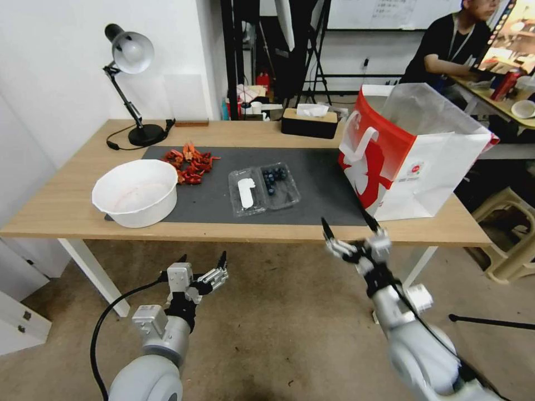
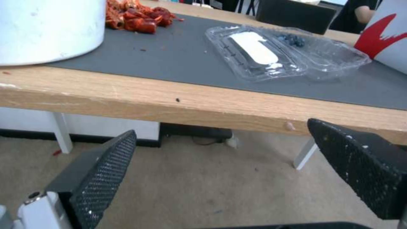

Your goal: Close the takeout container lid, then place the container into the takeout bag.

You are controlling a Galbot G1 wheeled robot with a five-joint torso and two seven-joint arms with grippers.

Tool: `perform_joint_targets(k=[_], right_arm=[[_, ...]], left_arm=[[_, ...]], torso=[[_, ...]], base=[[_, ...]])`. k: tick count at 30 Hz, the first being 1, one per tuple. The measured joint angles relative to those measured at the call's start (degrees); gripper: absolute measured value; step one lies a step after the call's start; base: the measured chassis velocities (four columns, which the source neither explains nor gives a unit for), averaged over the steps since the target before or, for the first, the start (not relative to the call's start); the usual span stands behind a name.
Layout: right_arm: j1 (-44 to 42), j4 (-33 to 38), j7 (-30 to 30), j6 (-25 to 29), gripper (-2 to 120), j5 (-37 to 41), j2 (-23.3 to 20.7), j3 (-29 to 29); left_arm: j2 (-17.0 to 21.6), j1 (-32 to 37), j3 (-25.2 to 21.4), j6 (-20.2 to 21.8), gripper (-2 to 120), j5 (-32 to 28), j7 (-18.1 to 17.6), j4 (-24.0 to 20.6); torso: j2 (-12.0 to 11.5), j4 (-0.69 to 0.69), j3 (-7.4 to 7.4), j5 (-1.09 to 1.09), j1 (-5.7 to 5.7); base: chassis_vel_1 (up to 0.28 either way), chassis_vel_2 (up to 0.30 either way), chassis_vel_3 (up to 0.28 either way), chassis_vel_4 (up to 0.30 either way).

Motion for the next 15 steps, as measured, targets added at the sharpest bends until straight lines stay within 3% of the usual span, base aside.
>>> perform_joint_targets(k=[4,15], right_arm=[[-6.0,0.1,-1.3,2.8,100,-1.3,2.4,0.9],[-8.5,-0.1,-1.1,3.5,100,-2.3,4.6,0.4]], left_arm=[[0.2,-0.1,0.3,0.0,100,-0.2,0.0,0.0],[0.8,-0.2,0.3,-0.4,100,-1.0,0.2,0.2]], torso=[[0.0,-0.01,0.00,0.00,0.00],[0.0,0.01,0.01,0.00,0.00]], base=[[0.000,0.000,0.000,0.000],[0.000,0.000,0.000,0.000]])
